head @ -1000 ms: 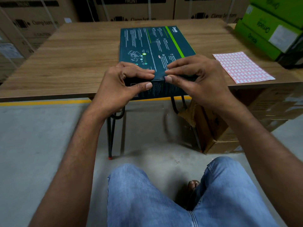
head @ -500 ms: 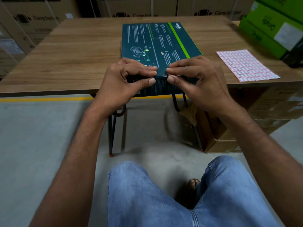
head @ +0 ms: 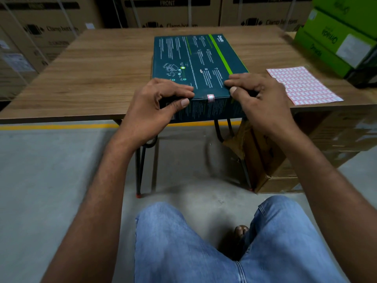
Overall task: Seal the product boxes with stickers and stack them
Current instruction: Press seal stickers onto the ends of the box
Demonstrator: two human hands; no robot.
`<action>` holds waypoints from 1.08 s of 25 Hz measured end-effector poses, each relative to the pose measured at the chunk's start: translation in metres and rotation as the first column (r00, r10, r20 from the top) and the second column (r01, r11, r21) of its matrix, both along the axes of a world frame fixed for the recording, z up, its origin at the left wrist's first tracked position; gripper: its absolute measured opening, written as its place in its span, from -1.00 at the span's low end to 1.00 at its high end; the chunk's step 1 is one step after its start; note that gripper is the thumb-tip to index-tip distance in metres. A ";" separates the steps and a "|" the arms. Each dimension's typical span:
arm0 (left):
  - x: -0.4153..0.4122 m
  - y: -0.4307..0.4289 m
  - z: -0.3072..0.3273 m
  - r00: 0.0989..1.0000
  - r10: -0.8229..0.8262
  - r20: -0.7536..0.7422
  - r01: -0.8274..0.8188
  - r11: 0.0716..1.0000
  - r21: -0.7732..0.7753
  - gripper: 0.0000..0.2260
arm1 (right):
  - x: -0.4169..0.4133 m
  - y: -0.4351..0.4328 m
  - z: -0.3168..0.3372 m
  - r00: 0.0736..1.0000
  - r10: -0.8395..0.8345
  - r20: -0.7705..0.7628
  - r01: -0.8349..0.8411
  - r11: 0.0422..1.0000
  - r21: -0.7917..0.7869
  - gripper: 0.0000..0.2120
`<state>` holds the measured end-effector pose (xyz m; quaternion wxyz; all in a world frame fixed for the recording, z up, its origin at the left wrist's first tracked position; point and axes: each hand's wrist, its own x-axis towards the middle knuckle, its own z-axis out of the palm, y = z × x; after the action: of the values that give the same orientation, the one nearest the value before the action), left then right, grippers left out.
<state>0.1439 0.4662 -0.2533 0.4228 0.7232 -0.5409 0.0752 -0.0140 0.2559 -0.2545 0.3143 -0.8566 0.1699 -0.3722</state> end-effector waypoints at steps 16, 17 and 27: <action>-0.015 0.005 0.020 0.795 0.234 -0.559 -0.366 0.921 -0.136 -0.40 | 0.009 0.009 0.015 0.995 -0.099 0.027 0.078 0.903 0.423 -0.63; -0.015 0.006 0.024 0.794 0.210 -0.571 -0.363 0.917 -0.167 -0.45 | 0.009 0.010 0.017 0.995 -0.085 0.061 0.048 0.891 0.452 -0.66; 0.014 0.028 0.035 0.742 0.233 -0.629 -0.421 0.892 -0.166 -0.67 | 0.007 0.043 0.034 0.995 -0.098 0.035 0.086 0.965 0.246 -0.86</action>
<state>0.1584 0.4938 -0.2183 0.6538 0.7219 -0.2264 -0.0006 -0.0067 0.2991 -0.2208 0.4035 -0.7938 0.2466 -0.3825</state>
